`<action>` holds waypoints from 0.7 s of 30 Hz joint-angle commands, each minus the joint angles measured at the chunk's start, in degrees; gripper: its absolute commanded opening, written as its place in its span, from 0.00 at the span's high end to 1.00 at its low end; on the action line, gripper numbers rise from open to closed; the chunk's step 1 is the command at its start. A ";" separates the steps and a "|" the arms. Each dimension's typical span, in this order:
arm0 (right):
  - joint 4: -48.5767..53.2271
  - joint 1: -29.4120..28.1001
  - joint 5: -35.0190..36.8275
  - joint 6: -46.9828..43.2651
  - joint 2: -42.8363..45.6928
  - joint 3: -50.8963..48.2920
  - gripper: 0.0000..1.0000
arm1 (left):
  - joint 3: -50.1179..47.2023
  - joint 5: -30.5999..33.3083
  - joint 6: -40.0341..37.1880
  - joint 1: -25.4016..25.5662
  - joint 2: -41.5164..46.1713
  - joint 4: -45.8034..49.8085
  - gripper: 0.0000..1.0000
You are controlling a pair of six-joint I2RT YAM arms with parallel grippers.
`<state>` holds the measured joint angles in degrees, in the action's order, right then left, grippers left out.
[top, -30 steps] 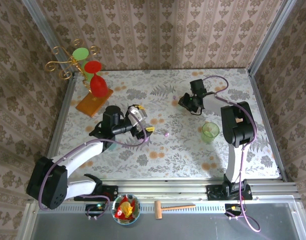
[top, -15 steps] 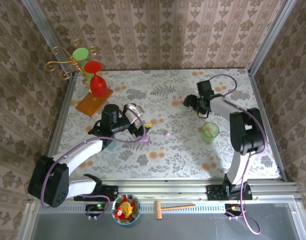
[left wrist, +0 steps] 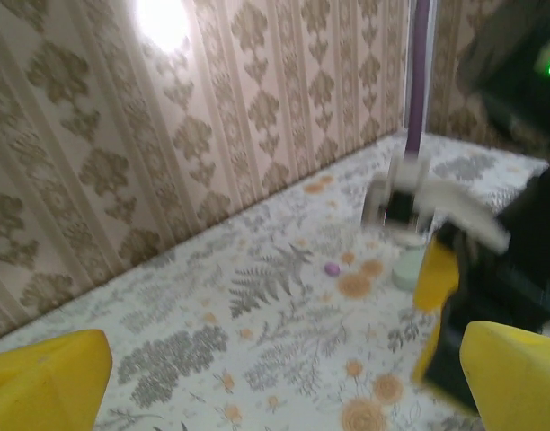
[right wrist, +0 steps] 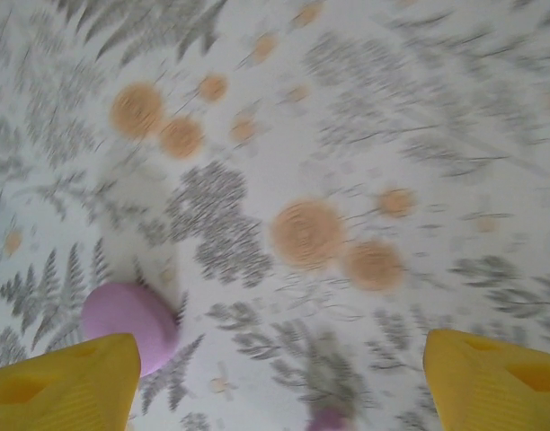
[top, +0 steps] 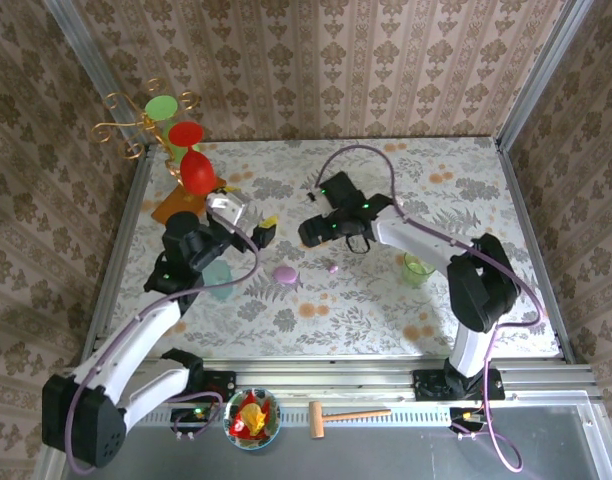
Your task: Insert the wireless bluetooth earbuds into the charging case
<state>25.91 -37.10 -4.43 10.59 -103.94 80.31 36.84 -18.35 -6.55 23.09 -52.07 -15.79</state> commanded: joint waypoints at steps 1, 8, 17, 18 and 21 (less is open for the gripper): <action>4.18 -3.48 -1.24 -1.31 -4.55 3.09 0.17 | 0.45 1.21 3.35 -0.58 4.63 1.80 0.00; 7.35 -10.11 0.42 -2.49 -13.26 9.60 0.17 | -0.61 1.79 4.88 -1.15 10.91 2.34 0.00; 11.29 -13.15 4.16 -4.83 -21.67 16.33 0.20 | -1.24 1.87 4.48 -1.19 11.73 2.68 0.00; 11.66 -13.15 4.88 -4.52 -21.98 16.59 0.21 | -1.33 1.88 4.40 -1.21 11.79 2.65 0.00; 11.55 -12.78 8.93 -2.89 -21.47 16.39 0.26 | -1.42 2.00 4.21 -1.21 11.82 2.65 0.00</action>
<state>34.92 -50.30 -0.78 7.31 -125.23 95.18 35.99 -16.84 -2.98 22.39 -41.08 -12.64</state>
